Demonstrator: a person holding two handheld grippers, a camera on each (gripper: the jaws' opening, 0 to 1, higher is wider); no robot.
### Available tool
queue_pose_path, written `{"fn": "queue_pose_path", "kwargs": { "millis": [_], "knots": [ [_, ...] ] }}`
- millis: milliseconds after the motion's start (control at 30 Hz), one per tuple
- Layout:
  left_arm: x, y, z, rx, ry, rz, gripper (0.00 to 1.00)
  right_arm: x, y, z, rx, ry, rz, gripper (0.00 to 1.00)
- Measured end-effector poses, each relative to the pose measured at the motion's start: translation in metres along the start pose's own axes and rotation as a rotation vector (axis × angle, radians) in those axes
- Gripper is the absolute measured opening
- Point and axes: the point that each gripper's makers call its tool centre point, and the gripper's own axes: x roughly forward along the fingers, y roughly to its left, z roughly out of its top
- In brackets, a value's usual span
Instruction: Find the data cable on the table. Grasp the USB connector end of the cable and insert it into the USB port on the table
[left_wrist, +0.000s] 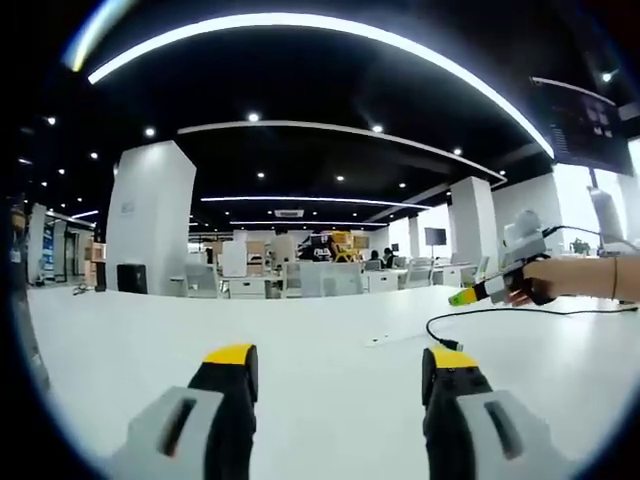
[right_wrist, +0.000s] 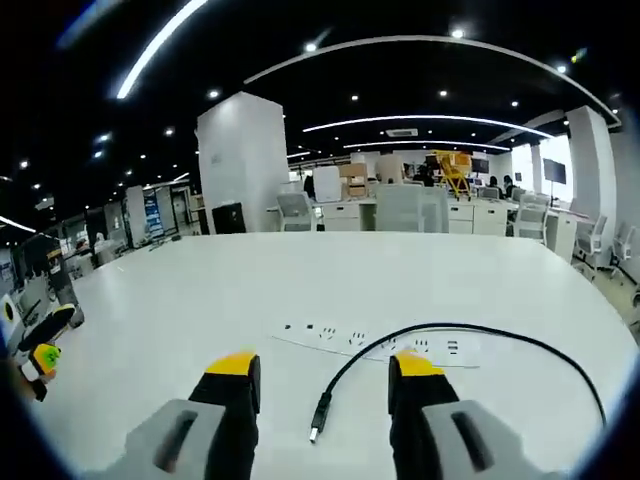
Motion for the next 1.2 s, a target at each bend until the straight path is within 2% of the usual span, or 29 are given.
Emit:
{"fn": "queue_pose_path", "kwargs": {
  "millis": [200, 400, 567, 633, 767, 967, 1200],
  "knots": [
    [0.001, -0.001, -0.002, -0.016, 0.008, -0.006, 0.67, 0.024, -0.003, -0.015, 0.019, 0.106, -0.004, 0.49],
    [0.002, -0.001, -0.001, -0.026, 0.006, -0.010, 0.67, 0.051, -0.006, -0.028, -0.009, 0.203, -0.032, 0.48],
    [0.001, -0.002, 0.001, -0.037, -0.001, -0.016, 0.67, 0.064, -0.012, -0.034, -0.050, 0.256, -0.068, 0.46],
    [0.001, -0.002, 0.002, -0.034, -0.005, -0.017, 0.67, 0.063, -0.007, -0.039, -0.061, 0.275, -0.075, 0.45],
    [0.000, 0.000, 0.003, -0.038, -0.007, -0.012, 0.67, 0.068, -0.009, -0.043, -0.097, 0.298, -0.090, 0.44],
    [0.000, 0.002, 0.002, -0.046, -0.003, -0.008, 0.67, 0.070, -0.011, -0.048, -0.084, 0.303, -0.096, 0.37],
    [-0.001, 0.003, 0.000, -0.047, -0.001, -0.003, 0.67, 0.074, -0.017, -0.051, -0.108, 0.316, -0.108, 0.30]
  ]
}}
